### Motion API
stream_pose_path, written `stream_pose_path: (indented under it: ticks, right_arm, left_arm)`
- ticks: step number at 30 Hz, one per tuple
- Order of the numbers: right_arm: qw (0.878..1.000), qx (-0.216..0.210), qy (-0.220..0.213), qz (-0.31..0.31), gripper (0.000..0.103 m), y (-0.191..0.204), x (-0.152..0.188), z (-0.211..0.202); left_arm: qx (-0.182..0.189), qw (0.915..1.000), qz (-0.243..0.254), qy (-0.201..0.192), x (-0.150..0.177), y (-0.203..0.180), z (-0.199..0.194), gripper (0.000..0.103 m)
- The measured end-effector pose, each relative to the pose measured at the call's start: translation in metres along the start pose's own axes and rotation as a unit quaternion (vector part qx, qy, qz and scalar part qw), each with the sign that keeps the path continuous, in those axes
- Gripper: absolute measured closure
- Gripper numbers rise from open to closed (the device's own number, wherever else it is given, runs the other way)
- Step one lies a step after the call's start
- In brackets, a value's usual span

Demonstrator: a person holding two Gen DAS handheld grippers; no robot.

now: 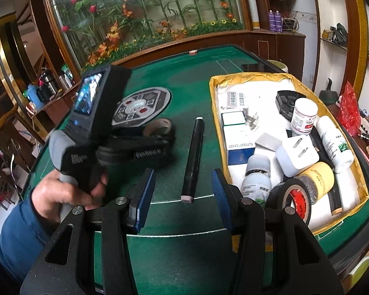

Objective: Organize rigid objects
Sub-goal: 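Grasp the brown tape roll with the left tool while the right grasps the black marker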

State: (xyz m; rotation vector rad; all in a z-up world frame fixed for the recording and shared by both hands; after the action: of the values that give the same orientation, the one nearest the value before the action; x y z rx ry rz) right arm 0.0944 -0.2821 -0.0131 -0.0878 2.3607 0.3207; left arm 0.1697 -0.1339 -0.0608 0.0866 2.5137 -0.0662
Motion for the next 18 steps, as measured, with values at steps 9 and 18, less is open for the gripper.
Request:
stream_pose_path:
  ticks: [9, 18]
  right_arm:
    - [0.996, 0.048, 0.061, -0.038, 0.055, 0.019, 0.000, 0.047]
    - [0.985, 0.138, 0.090, -0.055, 0.075, 0.004, -0.024, 0.087]
  left_arm:
    - [-0.038, 0.9985, -0.038, 0.001, 0.003, 0.026, -0.002, 0.045]
    - [-0.032, 0.9986, -0.041, 0.002, 0.000, 0.028, 0.000, 0.044]
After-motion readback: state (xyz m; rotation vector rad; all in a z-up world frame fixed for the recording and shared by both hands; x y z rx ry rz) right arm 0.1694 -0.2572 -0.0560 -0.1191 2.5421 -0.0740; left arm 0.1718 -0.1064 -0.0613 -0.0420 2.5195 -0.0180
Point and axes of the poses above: each gripper's, at about its wrist camera, not at the fingertips, and z roughly the way its jaws point, y to its left, x to its underside, the point moved 9 cm from there along z, roughly the way its jaws point, and after that the axes turned 2 degrees about x, right-handed, at the moved point
